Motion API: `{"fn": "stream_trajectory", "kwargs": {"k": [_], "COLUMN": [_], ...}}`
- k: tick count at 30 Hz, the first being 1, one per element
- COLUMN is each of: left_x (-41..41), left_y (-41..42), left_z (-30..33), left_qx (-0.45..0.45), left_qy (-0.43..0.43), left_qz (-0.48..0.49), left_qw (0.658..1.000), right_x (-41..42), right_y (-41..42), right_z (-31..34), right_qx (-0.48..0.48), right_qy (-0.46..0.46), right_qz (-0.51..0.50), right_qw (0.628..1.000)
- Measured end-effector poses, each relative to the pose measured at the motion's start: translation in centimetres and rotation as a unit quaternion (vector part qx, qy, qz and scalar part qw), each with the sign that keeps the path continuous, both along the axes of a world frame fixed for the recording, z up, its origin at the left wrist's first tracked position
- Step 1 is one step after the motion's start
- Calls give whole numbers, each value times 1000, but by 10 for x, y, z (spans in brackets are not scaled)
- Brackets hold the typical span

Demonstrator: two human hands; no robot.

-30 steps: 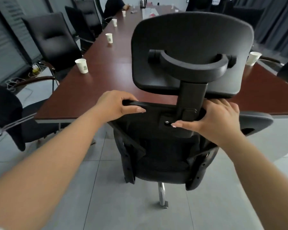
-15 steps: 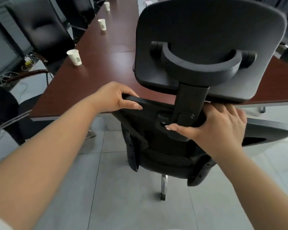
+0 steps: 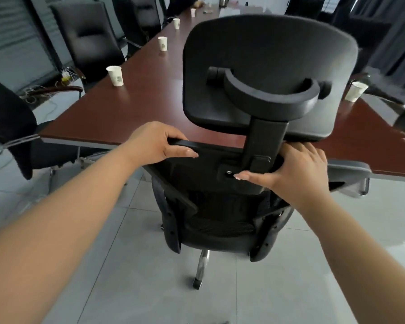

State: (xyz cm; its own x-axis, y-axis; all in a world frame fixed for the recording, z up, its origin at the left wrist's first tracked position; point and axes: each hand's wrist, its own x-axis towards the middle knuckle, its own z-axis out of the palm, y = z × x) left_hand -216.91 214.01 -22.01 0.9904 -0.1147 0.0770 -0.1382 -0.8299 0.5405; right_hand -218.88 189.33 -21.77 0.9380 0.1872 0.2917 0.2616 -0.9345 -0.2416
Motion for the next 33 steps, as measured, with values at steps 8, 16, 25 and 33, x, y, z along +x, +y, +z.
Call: {"fn": "stream_trajectory", "kwargs": {"k": [8,16,25,33], "left_x": [-40,-45,-61,-67], "left_y": [-21,-45,-36,-51], "left_z": [-11,-5,-4,-4], "left_qx": [37,137,167,158], "left_qy": [-77,-22,-46,-57], "left_qz": [27,83,77,63], "left_qw": [996,987,982,984], "right_x": [-21,-24,-63,-62], "right_y": [-10,-52,-27,-38], "right_z": [-1,7,-5,-5], "right_qx": [13,-10,-15,19], "right_qy": [20,128,84,61], "right_qz": [49,-10,-72,-91], "right_qw": [999,992,994,994]}}
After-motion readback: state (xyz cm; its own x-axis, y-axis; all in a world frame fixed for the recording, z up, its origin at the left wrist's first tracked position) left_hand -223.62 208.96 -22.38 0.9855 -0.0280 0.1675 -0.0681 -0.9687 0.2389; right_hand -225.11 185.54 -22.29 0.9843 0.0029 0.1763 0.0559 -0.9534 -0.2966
